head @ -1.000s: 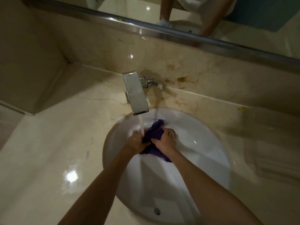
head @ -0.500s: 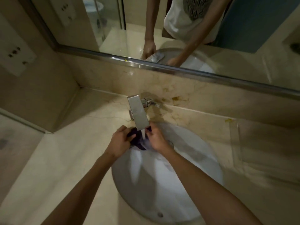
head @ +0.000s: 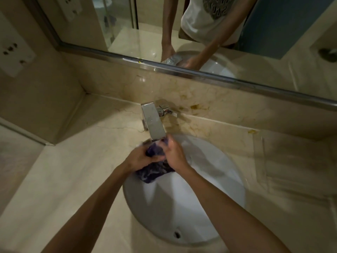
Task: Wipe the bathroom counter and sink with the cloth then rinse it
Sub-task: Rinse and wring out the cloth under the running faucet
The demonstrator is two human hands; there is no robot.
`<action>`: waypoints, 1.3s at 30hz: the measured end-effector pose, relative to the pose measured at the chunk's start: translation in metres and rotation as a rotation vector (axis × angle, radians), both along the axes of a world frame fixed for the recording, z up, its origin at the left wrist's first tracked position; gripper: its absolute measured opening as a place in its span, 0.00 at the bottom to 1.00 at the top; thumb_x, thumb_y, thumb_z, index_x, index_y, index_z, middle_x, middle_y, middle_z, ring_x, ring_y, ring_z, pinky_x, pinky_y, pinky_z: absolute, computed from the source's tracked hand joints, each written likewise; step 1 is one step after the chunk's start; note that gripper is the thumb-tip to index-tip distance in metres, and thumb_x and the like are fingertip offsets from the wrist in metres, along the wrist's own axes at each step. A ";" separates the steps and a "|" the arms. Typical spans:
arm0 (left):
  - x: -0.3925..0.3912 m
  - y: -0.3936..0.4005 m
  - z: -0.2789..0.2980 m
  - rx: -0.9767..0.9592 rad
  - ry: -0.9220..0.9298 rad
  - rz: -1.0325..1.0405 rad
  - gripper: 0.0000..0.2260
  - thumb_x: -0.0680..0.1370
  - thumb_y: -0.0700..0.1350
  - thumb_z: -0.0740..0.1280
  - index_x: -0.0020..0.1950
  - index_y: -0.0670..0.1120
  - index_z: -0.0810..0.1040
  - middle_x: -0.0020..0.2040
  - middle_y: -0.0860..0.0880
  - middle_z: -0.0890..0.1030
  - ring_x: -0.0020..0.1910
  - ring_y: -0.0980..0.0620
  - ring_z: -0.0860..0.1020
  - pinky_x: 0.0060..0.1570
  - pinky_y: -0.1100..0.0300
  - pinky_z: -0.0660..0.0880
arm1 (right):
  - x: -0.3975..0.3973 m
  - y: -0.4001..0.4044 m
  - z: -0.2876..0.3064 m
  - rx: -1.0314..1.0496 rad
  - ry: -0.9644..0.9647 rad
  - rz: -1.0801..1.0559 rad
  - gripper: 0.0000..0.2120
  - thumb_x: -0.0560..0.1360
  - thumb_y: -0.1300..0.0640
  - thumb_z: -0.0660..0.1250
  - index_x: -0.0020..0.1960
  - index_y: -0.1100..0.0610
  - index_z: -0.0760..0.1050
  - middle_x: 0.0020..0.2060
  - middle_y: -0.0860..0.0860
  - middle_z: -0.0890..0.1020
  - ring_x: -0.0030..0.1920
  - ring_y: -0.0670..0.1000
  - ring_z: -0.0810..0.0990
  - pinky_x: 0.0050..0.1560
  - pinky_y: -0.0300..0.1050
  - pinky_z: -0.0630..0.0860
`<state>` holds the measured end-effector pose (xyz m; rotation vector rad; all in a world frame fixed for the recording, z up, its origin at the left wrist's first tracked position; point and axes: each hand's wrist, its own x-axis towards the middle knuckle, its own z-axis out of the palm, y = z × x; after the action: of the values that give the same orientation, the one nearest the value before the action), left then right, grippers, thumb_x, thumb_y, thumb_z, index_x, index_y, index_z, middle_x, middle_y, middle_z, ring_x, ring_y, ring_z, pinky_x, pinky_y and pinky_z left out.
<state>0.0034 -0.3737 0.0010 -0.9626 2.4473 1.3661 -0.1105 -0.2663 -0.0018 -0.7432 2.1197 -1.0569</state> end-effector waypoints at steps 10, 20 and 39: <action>0.002 -0.011 0.021 0.386 0.106 0.031 0.24 0.67 0.46 0.81 0.62 0.50 0.80 0.54 0.52 0.86 0.54 0.53 0.84 0.59 0.56 0.79 | -0.013 -0.009 0.018 0.046 -0.047 -0.002 0.15 0.86 0.53 0.61 0.72 0.55 0.70 0.59 0.55 0.84 0.53 0.56 0.83 0.58 0.59 0.82; 0.020 -0.003 0.013 0.833 0.178 0.326 0.21 0.72 0.34 0.73 0.65 0.39 0.79 0.59 0.39 0.83 0.59 0.39 0.82 0.61 0.45 0.77 | -0.037 -0.004 0.009 -0.040 -0.404 -0.259 0.28 0.78 0.40 0.71 0.70 0.57 0.76 0.62 0.55 0.84 0.63 0.56 0.82 0.65 0.53 0.79; 0.010 0.006 0.027 0.819 -0.084 0.445 0.39 0.70 0.35 0.77 0.71 0.45 0.56 0.55 0.45 0.75 0.47 0.49 0.79 0.39 0.55 0.83 | -0.033 0.010 0.008 0.154 -0.637 -0.333 0.26 0.80 0.35 0.65 0.59 0.58 0.76 0.48 0.54 0.82 0.51 0.58 0.85 0.42 0.44 0.81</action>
<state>0.0130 -0.3673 0.0282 -1.2952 1.3851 2.1370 -0.1435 -0.2566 0.0057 0.0408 1.7570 -1.0985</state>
